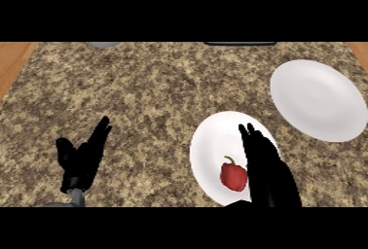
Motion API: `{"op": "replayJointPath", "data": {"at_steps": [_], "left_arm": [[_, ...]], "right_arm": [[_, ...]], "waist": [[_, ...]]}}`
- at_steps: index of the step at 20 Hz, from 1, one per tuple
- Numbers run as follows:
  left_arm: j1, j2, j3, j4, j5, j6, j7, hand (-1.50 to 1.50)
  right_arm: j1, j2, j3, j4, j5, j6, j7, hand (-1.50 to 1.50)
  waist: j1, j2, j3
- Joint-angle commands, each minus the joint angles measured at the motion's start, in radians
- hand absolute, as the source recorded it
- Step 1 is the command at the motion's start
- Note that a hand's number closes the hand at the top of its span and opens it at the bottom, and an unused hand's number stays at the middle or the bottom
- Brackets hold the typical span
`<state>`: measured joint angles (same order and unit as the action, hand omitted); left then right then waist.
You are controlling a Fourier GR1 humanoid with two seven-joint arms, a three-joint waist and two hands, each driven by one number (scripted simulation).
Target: Pick the bell pepper from the plate and place it in the plate
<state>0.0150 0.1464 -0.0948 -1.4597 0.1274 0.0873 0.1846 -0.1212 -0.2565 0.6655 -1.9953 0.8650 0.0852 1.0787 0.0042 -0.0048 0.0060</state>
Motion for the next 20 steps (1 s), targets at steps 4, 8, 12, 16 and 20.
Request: {"op": "replayJointPath", "data": {"at_steps": [4, 8, 12, 16, 20], "left_arm": [[0.025, -0.030, -0.028, 0.018, -0.017, -0.006, 0.025, 0.00], [0.050, -0.004, -0.013, -0.045, 0.000, -0.025, 0.062, 0.00], [0.015, -0.021, 0.021, 0.079, 0.003, -0.046, -0.029, 0.00], [0.022, -0.053, -0.017, 0.028, -0.022, -0.026, 0.012, 0.00], [0.050, -0.040, 0.005, 0.003, -0.024, -0.035, 0.000, 0.00]], "right_arm": [[0.001, 0.068, 0.006, 0.065, 0.095, 0.068, 0.079, -1.50], [-0.011, 0.097, -0.042, 0.192, 0.145, 0.023, 0.041, -1.50], [0.003, 0.141, -0.017, 0.171, 0.179, 0.087, 0.054, -1.50], [-0.015, 0.165, -0.092, 0.248, 0.152, 0.077, -0.016, -1.50], [0.018, 0.152, -0.113, 0.244, 0.148, 0.105, -0.057, -1.50]], "waist": [[-0.004, 0.004, -0.006], [0.002, 0.004, -0.006], [-0.004, 0.005, -0.007], [-0.002, 0.005, -0.006], [-0.002, 0.004, -0.006]]}}
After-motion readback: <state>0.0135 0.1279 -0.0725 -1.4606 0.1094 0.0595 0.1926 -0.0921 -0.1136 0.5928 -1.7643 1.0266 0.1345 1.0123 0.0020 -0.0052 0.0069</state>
